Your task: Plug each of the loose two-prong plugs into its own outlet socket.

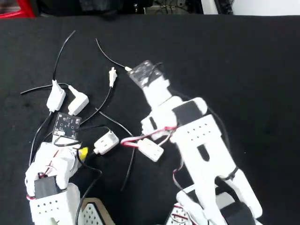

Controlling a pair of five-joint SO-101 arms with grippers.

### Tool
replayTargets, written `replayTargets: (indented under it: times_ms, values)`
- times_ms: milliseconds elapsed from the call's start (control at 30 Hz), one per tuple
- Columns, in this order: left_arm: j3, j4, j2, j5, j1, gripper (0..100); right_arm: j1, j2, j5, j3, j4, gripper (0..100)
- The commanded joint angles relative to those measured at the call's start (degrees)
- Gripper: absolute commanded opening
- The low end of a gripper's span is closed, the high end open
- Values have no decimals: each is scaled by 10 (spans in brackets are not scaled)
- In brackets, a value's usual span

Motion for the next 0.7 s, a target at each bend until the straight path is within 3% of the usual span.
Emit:
replayTargets:
  times_ms: [0, 267, 467, 667]
  values:
    - [-89, 5, 93, 3, 58, 306, 72, 40, 4, -33, -60, 49]
    - [-228, -13, 403, -29, 219, 306, 156, 145, 7, -74, -127, 49]
    - [-293, -118, 597, -33, 246, 306, 154, 212, 8, -119, -106, 49]
    - [-298, -263, 704, -31, 247, 306, 150, 235, 8, -131, -105, 50]
